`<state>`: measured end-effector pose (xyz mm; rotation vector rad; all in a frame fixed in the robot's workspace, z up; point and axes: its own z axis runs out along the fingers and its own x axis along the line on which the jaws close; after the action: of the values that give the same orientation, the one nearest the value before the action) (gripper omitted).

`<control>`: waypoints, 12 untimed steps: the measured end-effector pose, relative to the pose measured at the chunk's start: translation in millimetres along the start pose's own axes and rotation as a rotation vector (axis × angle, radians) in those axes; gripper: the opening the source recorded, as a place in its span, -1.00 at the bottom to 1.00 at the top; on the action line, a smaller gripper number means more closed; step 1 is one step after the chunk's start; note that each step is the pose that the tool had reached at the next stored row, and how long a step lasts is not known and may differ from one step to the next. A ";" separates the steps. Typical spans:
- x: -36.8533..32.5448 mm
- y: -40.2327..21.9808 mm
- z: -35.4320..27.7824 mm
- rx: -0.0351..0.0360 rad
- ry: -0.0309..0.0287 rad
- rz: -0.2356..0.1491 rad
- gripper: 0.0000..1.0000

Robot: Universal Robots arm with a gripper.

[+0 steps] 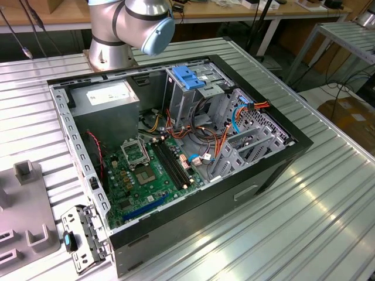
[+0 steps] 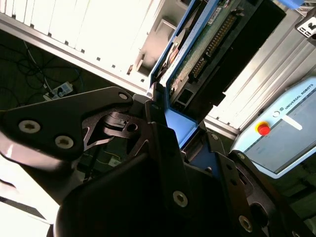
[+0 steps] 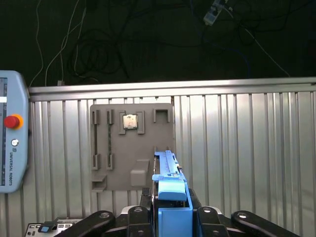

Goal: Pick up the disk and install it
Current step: 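Pick up the disk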

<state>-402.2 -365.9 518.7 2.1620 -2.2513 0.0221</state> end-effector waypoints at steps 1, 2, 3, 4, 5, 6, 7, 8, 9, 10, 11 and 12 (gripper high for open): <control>0.0 -0.5 0.0 0.0000 0.0000 0.000 -0.26; -0.1 -1.2 0.0 -0.0001 0.0000 0.000 -0.26; -0.1 -2.3 0.0 0.0000 0.0000 0.000 -0.26; -0.1 -3.5 0.0 0.0000 0.0000 0.000 -0.26; -0.2 -4.2 0.0 0.0000 0.0000 0.000 -0.26; -0.2 -4.8 -0.1 -0.0001 0.0000 0.000 -0.26; -0.2 -5.1 0.0 0.0000 0.0000 0.000 -0.26; -0.2 -5.6 0.0 0.0000 0.0000 0.000 -0.26; -0.1 -6.0 -0.1 -0.0001 0.0000 0.000 -0.26; 0.7 -6.1 0.0 0.0000 0.0000 0.000 -0.26; 1.7 -6.1 0.0 -0.0001 0.0000 0.000 -0.26; 3.8 -6.3 0.0 -0.0001 0.0000 0.000 -0.26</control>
<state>-396.1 -370.0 518.8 2.1619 -2.2513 0.0220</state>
